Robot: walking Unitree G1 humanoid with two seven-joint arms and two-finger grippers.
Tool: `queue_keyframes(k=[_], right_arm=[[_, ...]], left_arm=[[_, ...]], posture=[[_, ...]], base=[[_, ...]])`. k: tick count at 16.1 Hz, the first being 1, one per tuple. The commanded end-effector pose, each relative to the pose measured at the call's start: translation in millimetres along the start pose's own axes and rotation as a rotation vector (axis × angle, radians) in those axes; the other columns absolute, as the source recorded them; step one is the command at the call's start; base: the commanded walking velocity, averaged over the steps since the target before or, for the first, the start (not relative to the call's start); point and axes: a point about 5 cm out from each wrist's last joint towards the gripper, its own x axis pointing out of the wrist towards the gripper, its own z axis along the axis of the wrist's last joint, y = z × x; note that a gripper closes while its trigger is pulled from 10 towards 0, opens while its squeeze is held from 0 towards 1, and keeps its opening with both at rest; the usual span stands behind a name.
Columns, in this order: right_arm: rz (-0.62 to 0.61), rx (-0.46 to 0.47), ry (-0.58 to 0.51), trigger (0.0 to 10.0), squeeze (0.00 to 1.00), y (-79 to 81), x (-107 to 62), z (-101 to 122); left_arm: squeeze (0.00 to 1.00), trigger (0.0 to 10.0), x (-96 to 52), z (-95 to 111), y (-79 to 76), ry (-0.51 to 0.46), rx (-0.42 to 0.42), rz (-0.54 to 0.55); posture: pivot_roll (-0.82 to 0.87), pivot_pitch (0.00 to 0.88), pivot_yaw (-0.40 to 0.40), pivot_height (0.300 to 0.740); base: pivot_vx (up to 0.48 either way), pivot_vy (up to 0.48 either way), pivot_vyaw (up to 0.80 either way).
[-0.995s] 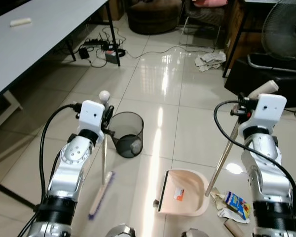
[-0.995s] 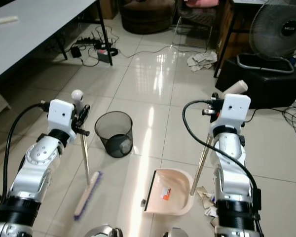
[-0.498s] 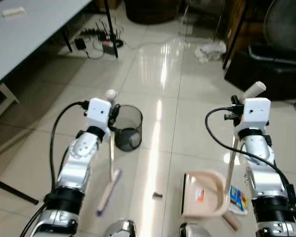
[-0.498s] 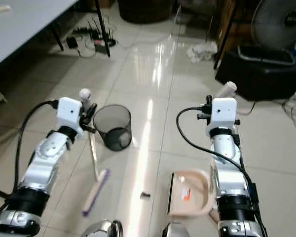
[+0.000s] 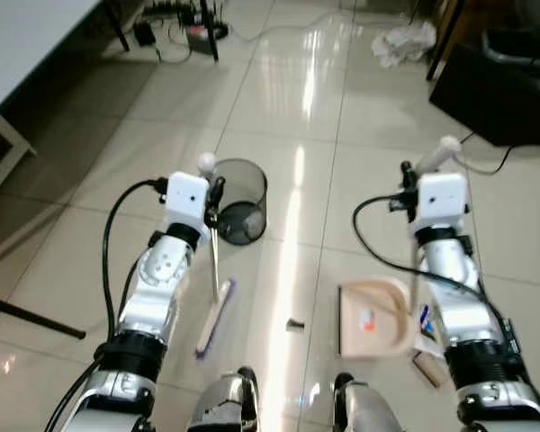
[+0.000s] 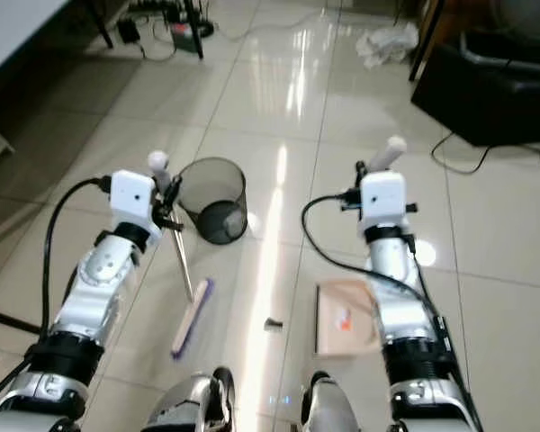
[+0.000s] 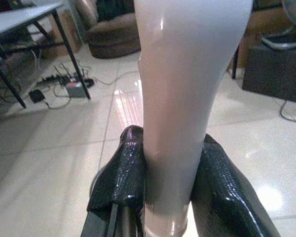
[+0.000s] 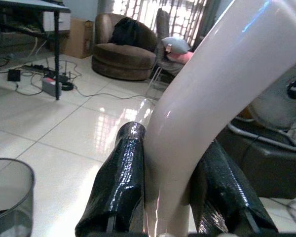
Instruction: Sweep floor
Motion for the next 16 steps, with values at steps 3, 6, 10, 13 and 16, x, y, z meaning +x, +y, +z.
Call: queue_keyframes(k=[3, 6, 10, 13, 16], right_arm=[[0.025, 0.05, -0.067, 10.0, 0.0, 21.3, -5.0, 2.6], [0.061, 0.025, -0.087, 10.0, 0.0, 43.2, -13.8, -2.7], [0.068, 0.023, -0.086, 10.0, 0.0, 56.0, -21.1, -10.4], [0.052, 0.031, -0.077, 10.0, 0.0, 62.3, -23.3, -12.4], [0.058, 0.076, -0.084, 10.0, 0.0, 73.0, -24.8, -10.7]], left_arm=[[0.0, 10.0, -0.6, -5.2, -6.6, -0.003, -0.017, 0.033], [0.0, 10.0, 5.5, -0.3, -4.9, -0.038, -0.045, 0.092], [0.0, 10.0, 12.2, 4.3, -11.1, -0.07, -0.084, 0.116], [0.0, 10.0, 18.6, 4.8, -21.2, -0.051, -0.192, 0.131], [0.0, 10.0, 26.8, 9.1, -21.5, -0.051, -0.338, 0.208]], posture=[[0.11, 0.307, 0.105, 0.74], [0.13, 0.306, 0.112, 0.74], [0.14, 0.314, 0.119, 0.74], [0.15, 0.31, 0.123, 0.74], [0.15, 0.306, 0.13, 0.74]], base=[[0.0, 0.0, 0.0], [0.0, 0.0, 0.0], [0.0, 0.0, 0.0], [0.0, 0.0, 0.0], [0.0, 0.0, 0.0]])
